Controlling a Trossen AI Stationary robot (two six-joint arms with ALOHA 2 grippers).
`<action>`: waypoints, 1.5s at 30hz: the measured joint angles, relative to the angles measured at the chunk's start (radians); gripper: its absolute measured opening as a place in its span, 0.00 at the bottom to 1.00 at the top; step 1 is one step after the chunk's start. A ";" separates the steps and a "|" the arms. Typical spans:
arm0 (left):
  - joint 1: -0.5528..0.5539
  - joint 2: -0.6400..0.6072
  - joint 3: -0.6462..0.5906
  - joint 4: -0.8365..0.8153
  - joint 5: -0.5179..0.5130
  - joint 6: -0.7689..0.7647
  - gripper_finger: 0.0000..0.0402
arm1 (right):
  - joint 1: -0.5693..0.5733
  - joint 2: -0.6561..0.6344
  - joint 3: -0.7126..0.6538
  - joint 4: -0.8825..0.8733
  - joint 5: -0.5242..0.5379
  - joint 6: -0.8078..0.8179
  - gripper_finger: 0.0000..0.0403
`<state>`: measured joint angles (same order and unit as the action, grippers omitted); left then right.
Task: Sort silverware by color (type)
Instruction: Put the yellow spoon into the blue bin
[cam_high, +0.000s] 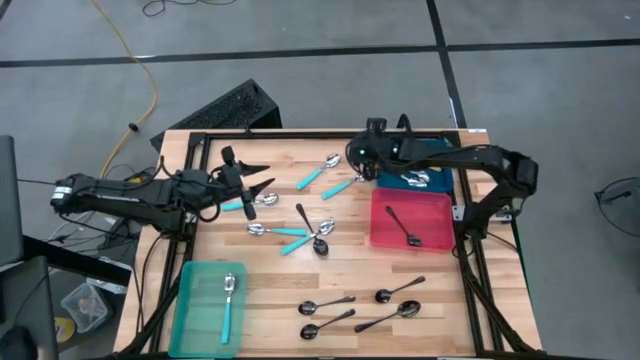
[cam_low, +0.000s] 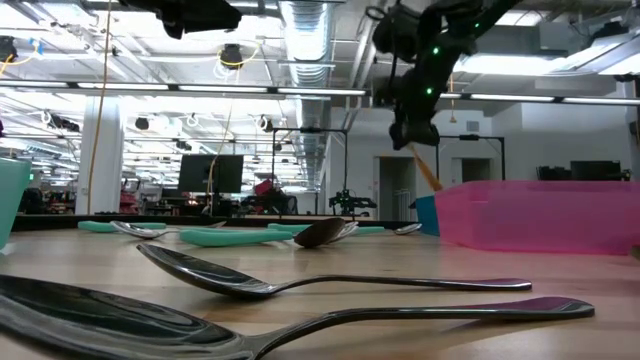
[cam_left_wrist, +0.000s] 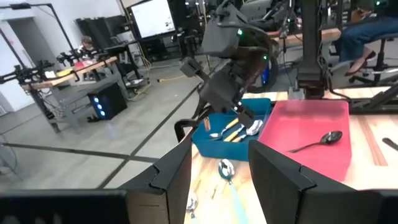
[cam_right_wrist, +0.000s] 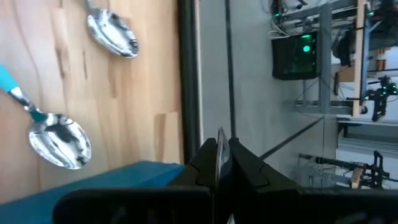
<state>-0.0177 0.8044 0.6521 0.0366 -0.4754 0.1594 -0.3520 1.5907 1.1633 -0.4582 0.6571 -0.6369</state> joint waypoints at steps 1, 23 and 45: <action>0.000 -0.004 0.000 -0.008 0.000 0.000 0.36 | -0.003 0.011 0.000 0.004 0.001 0.000 0.09; 0.000 -0.009 0.000 -0.048 0.049 0.015 0.36 | -0.058 0.048 0.000 -0.075 -0.001 0.061 0.09; 0.000 -0.009 0.000 -0.087 0.055 0.015 0.36 | -0.202 -0.071 -0.145 -0.189 -0.204 0.259 0.09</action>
<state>-0.0181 0.7956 0.6518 -0.0505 -0.4207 0.1745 -0.5536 1.5195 1.0181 -0.6471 0.4527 -0.3776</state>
